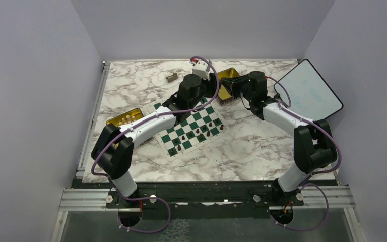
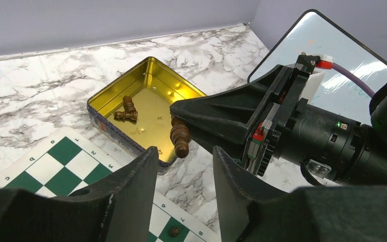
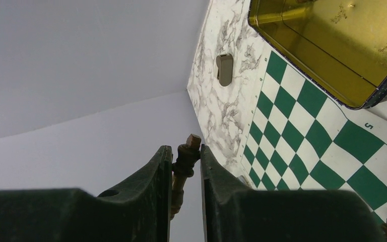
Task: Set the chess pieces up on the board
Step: Pick up the chess piece from the storage box.
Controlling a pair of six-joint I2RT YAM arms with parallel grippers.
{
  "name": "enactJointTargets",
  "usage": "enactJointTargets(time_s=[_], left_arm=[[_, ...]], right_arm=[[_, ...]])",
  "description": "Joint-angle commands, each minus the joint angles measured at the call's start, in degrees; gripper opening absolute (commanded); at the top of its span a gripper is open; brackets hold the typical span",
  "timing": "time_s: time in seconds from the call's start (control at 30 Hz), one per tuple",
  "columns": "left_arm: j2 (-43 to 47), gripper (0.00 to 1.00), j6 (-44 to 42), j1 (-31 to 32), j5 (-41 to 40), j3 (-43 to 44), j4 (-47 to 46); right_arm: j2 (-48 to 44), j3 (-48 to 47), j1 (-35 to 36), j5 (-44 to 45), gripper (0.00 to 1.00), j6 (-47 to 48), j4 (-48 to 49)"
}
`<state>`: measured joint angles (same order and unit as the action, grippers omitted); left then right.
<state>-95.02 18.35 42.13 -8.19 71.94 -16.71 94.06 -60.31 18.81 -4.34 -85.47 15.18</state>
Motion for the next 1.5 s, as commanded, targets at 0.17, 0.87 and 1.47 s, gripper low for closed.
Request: enactJointTargets(time_s=[0.17,0.87,1.47], left_arm=[[-3.1,0.41,0.2,0.4,-0.1,2.7,-1.8],[-3.4,0.0,-1.8,0.6,0.1,4.9,1.5],[11.0,0.0,-3.1,-1.8,-2.6,4.9,35.6]], right_arm=[[-2.5,0.9,0.3,-0.7,0.01,-0.7,2.4],[-3.6,2.0,0.3,0.4,0.01,4.6,1.8],[-13.5,12.8,0.1,-6.3,0.01,38.3,10.9]])
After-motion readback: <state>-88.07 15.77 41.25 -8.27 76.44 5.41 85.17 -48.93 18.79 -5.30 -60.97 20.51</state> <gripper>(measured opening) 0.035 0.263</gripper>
